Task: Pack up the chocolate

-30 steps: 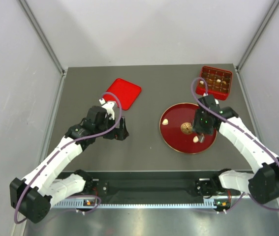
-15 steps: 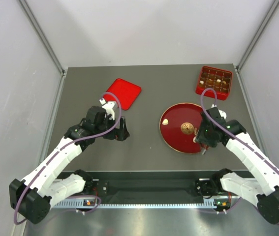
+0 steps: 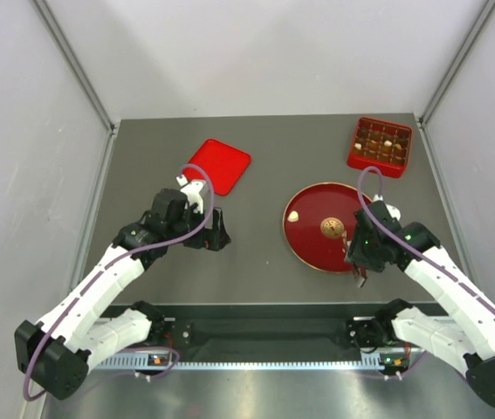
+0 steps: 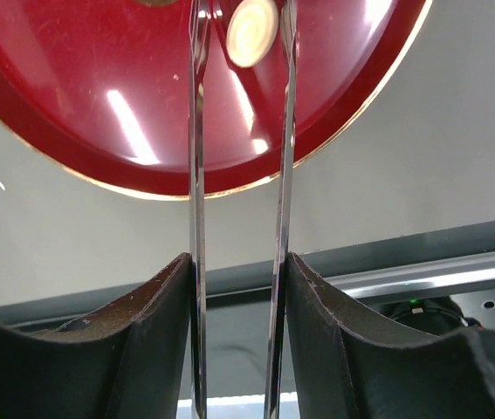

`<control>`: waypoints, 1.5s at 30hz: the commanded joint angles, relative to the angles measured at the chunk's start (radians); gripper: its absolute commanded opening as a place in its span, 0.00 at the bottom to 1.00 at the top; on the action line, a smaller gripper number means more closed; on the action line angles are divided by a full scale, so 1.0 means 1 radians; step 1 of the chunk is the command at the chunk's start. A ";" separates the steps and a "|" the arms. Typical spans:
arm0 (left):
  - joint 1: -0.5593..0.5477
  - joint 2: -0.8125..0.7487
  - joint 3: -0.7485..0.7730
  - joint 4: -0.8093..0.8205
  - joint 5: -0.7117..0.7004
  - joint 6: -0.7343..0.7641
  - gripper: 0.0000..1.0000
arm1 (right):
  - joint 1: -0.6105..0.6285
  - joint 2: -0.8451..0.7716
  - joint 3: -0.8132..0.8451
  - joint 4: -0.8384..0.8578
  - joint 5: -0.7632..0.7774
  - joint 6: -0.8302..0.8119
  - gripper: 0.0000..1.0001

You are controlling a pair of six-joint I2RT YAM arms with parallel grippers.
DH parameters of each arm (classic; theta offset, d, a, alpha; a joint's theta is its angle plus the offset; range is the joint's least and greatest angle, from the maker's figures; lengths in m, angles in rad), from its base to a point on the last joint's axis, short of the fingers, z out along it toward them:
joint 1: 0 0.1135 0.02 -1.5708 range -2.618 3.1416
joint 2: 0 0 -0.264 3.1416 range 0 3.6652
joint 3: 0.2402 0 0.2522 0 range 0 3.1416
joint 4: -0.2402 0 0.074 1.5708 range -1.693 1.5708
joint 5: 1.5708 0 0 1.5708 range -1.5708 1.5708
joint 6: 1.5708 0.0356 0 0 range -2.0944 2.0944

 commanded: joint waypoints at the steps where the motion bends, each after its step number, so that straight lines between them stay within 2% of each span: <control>1: -0.004 -0.023 -0.004 0.030 0.010 0.011 0.99 | 0.041 -0.001 0.021 -0.022 0.004 0.024 0.45; 14: -0.004 -0.020 -0.004 0.029 0.001 0.009 0.99 | 0.140 0.070 0.009 0.002 0.035 0.088 0.43; 28: -0.004 -0.023 -0.002 0.029 -0.007 0.009 0.99 | 0.169 0.067 0.044 -0.061 0.053 0.100 0.43; 38: -0.004 -0.027 -0.004 0.027 -0.015 0.008 0.99 | 0.173 0.074 0.047 -0.006 0.017 0.079 0.37; 45: -0.004 -0.025 -0.004 0.027 -0.015 0.008 0.99 | 0.175 0.148 0.133 0.045 0.038 0.022 0.31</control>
